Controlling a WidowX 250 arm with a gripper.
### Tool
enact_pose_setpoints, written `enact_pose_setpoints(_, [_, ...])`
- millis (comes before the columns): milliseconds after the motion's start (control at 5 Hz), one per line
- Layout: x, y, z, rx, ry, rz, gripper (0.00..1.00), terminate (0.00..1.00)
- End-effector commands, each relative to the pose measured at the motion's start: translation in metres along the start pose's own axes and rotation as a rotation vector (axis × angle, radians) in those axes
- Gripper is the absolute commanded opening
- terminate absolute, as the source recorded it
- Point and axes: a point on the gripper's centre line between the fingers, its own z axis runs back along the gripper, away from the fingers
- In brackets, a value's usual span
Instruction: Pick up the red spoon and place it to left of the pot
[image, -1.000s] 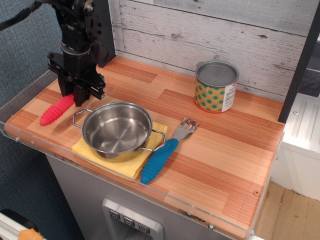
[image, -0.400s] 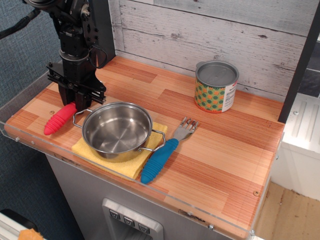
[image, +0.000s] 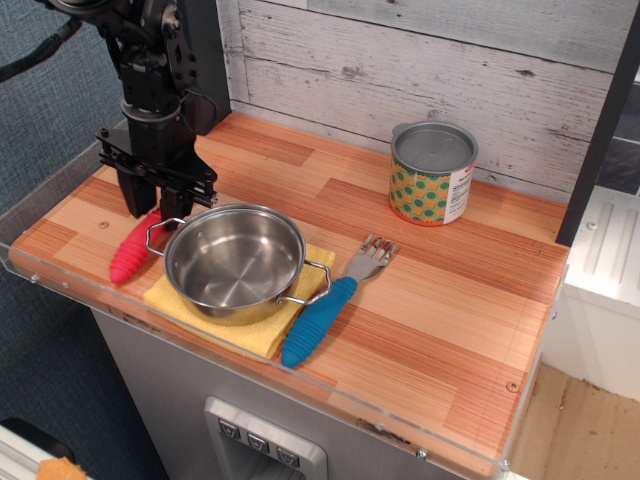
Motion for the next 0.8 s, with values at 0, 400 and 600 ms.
enact_pose_setpoints(0, [0.011, 0.014, 0.022, 0.018, -0.037, 0.064, 1.0, 0.0])
enact_pose_setpoints(400, [0.014, 0.019, 0.046, 0.027, -0.079, 0.053, 1.0, 0.0])
enact_pose_setpoints(600, [0.019, 0.018, 0.06, 0.035, -0.086, 0.038, 1.0, 0.0])
